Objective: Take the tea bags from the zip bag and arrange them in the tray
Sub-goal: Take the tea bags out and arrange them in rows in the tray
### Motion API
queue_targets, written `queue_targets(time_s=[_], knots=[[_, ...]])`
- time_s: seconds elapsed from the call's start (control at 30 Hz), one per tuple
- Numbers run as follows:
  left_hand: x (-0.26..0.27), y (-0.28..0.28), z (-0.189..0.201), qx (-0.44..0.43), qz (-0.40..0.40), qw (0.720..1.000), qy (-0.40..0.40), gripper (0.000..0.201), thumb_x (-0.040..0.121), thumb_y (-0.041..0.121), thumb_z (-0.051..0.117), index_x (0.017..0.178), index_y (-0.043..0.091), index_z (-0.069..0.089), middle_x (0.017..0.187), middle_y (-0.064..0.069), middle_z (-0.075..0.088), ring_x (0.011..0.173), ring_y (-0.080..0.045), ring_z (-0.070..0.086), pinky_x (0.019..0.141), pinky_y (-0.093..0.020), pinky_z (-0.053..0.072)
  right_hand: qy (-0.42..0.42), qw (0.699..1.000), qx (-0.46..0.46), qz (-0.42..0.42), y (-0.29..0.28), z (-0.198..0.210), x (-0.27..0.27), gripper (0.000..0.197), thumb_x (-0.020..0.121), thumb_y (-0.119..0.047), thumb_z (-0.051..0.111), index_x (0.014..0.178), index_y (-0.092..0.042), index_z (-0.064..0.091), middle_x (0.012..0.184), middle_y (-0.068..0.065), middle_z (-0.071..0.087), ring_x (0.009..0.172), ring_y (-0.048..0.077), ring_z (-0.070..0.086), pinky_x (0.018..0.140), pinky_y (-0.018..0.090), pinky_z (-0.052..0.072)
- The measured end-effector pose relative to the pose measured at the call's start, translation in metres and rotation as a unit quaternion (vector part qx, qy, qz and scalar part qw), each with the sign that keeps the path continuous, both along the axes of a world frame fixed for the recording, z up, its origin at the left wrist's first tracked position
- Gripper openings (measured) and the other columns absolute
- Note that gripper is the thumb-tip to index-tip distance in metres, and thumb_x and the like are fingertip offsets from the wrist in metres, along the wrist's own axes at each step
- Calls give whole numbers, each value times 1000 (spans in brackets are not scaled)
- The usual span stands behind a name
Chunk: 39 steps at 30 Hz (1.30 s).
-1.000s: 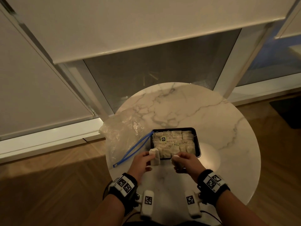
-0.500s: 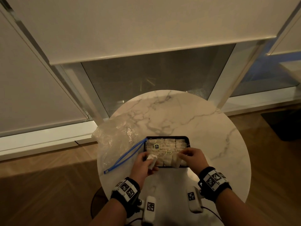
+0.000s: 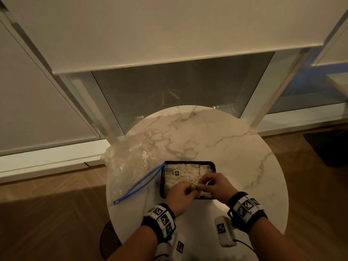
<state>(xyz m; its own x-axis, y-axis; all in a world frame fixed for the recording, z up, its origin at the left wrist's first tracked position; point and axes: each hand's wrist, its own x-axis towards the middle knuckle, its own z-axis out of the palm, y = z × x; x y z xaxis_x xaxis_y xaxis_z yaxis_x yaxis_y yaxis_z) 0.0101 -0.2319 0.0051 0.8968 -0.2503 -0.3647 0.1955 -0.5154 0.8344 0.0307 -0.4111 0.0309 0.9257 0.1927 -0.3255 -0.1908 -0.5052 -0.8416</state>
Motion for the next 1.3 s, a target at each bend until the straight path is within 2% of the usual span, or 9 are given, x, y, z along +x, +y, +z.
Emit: queue_targets(time_s=[0.13,0.27,0.37,0.43,0.57,0.77,0.87,0.97,1.3], knots=[[4,-8,-3,-1,-11,1000,-11,29,93,36,62,76,12,65,71,0,58,64,-9,52,64,-32,46,-8,1000,-9,-18,-6,-3,4,17,83,-16,75,71,-26,69,71,-7,66,63,3,56,59,15,44],[9,-16,-10,18,-15,1000,-9,29,91,33,67,67,18,62,64,5,55,57,-2,46,56,-21,39,-22,999,0,-43,-14,-9,4,16,83,-16,74,73,-26,68,71,-8,65,66,8,57,64,21,46],[17,-22,-16,30,27,999,1,35,95,36,60,71,10,63,66,-3,59,60,-9,50,58,-28,43,-17,996,3,-91,-24,-15,1,3,86,-24,72,88,-26,71,80,-5,67,65,8,57,62,19,46],[24,-26,-16,52,57,997,19,36,100,28,53,67,14,55,65,-1,54,61,-11,49,58,-24,40,4,991,-14,-133,-33,-20,0,10,87,-27,69,97,-26,69,88,-3,66,68,10,59,59,17,45],[34,-36,-14,78,56,995,33,36,100,22,50,65,17,48,66,-1,48,62,-15,46,60,-30,35,40,984,-33,-169,-51,-30,-3,9,90,-28,65,99,-27,65,90,-2,66,76,13,61,59,19,42],[43,-51,-21,120,-10,991,49,29,95,28,62,68,18,66,63,6,58,69,-15,57,68,-31,50,71,983,-50,-161,-68,-41,-8,15,92,-29,63,106,-25,64,93,-4,64,80,9,60,61,17,41],[43,-57,-24,163,-29,986,36,26,95,31,62,85,11,76,80,-2,70,74,-13,58,67,-23,44,78,984,-55,-151,-76,-43,-7,15,92,-29,62,107,-24,65,94,-3,64,80,10,60,60,17,42],[42,-58,-29,214,-36,976,25,25,95,31,63,89,12,77,91,-5,73,79,-15,60,68,-21,39,91,985,-60,-137,-81,-44,-8,15,92,-29,62,106,-25,66,92,-3,63,79,9,60,60,17,42],[44,-70,-29,294,-91,952,7,25,97,27,56,91,8,71,96,-12,71,92,-29,66,80,-34,52,95,988,-81,-88,-76,-45,-5,12,93,-28,61,103,-25,66,87,-5,63,75,7,59,60,16,42]])
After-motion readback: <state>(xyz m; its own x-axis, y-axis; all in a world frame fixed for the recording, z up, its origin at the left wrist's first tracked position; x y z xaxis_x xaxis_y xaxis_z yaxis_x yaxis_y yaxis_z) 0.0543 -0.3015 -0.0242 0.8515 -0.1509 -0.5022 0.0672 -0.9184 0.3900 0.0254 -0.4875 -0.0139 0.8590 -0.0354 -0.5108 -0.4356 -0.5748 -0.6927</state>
